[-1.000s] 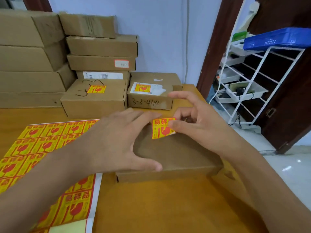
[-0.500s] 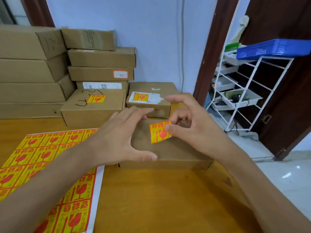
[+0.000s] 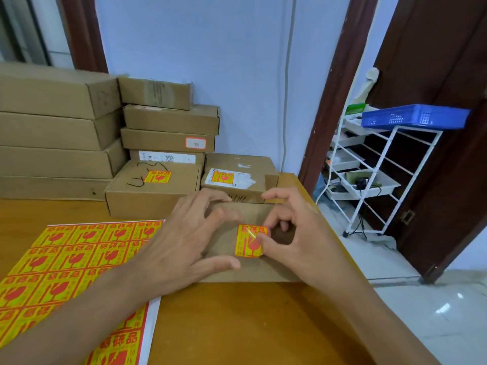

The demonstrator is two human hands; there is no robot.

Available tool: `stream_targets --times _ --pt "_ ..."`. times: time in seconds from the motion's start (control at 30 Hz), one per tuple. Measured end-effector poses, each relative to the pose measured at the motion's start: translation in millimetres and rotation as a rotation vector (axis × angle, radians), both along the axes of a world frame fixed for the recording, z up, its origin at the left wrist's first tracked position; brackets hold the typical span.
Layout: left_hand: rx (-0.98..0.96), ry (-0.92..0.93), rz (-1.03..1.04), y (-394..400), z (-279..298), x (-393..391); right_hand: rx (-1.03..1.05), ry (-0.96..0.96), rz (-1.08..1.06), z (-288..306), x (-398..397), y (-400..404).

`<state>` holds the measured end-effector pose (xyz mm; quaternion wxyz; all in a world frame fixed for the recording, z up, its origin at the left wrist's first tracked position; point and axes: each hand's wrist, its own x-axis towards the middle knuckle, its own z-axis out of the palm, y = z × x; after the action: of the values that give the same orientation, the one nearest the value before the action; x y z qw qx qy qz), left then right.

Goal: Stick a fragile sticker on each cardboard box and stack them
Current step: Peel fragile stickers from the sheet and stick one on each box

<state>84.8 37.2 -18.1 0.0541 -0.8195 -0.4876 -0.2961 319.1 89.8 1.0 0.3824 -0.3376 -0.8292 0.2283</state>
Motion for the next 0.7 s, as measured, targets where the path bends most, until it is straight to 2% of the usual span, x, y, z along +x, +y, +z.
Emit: stream_targets --times 0.1,0.37,0.7 --pt "0.004 -0.045 -0.004 1.4 -3.2 1.5 0.008 -0.036 0.003 -0.7 2.1 2.9" --pt "0.026 -0.048 0.003 4.7 -5.0 3.5 -0.003 0.029 0.026 0.1 7.5 6.3" --pt "0.042 -0.035 0.0 3.7 -4.5 4.7 0.051 -0.051 -0.007 -2.2 5.0 4.3"
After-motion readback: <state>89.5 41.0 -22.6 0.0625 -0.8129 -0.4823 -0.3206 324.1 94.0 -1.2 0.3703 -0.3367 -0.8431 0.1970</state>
